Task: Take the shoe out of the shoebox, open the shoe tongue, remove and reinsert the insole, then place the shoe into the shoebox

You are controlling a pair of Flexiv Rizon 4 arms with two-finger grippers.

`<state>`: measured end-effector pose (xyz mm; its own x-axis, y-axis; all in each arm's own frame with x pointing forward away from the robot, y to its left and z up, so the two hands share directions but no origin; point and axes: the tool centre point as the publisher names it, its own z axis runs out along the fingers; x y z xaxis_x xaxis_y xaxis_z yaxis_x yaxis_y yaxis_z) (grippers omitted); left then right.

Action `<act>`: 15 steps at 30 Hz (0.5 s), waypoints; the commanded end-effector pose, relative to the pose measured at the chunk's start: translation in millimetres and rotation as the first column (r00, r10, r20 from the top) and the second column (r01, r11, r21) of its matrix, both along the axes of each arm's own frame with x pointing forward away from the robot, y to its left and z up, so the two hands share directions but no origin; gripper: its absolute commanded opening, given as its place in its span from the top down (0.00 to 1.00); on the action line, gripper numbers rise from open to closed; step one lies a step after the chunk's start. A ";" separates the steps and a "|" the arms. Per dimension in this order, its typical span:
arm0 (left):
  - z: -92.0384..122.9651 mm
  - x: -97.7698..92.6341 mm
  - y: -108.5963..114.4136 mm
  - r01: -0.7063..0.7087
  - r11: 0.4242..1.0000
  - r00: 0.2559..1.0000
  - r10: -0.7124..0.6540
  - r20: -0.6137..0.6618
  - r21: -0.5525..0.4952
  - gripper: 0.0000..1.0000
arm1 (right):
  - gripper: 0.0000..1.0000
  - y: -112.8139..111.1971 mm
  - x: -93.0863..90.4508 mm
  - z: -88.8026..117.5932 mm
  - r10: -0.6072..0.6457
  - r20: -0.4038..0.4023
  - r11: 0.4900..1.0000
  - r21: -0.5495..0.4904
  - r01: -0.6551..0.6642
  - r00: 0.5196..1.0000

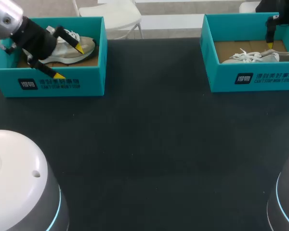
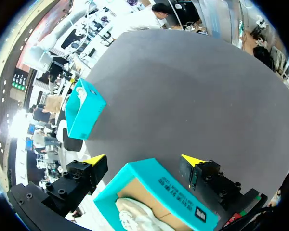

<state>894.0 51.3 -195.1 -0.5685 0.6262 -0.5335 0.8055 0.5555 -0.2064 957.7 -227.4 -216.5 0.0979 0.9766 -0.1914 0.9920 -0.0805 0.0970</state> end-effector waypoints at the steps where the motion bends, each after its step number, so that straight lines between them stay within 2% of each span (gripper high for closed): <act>1: 4.5 33.3 19.4 0.362 0.931 0.932 -0.363 0.012 0.040 0.00 | 0.00 -0.1 -0.9 -0.1 -0.001 0.002 1.000 0.000 0.001 1.000; 2: 4.1 38.5 23.0 0.384 0.922 0.923 -0.385 0.018 0.056 0.00 | 0.00 -0.1 -0.9 -0.1 -0.001 0.002 1.000 0.000 0.001 1.000; 4: 1.1 49.2 30.6 0.436 0.887 0.894 -0.447 0.042 0.153 0.00 | 0.00 -0.1 -0.9 -0.1 -0.001 0.002 1.000 0.000 0.001 1.000; 9: 7.5 74.2 51.4 0.538 0.804 0.813 -0.575 0.097 0.255 0.00 | 0.00 -0.1 -0.9 -0.1 -0.001 0.002 1.000 0.000 0.001 1.000; 11: 9.0 83.8 59.3 0.555 0.762 0.778 -0.618 0.116 0.334 0.00 | 0.00 -0.1 -0.9 -0.1 -0.001 0.002 1.000 0.000 0.001 1.000; 15: 10.8 101.5 80.5 0.606 0.689 0.704 -0.697 0.136 0.398 0.00 | 0.00 -0.1 -0.9 -0.1 -0.001 0.002 1.000 0.000 0.001 1.000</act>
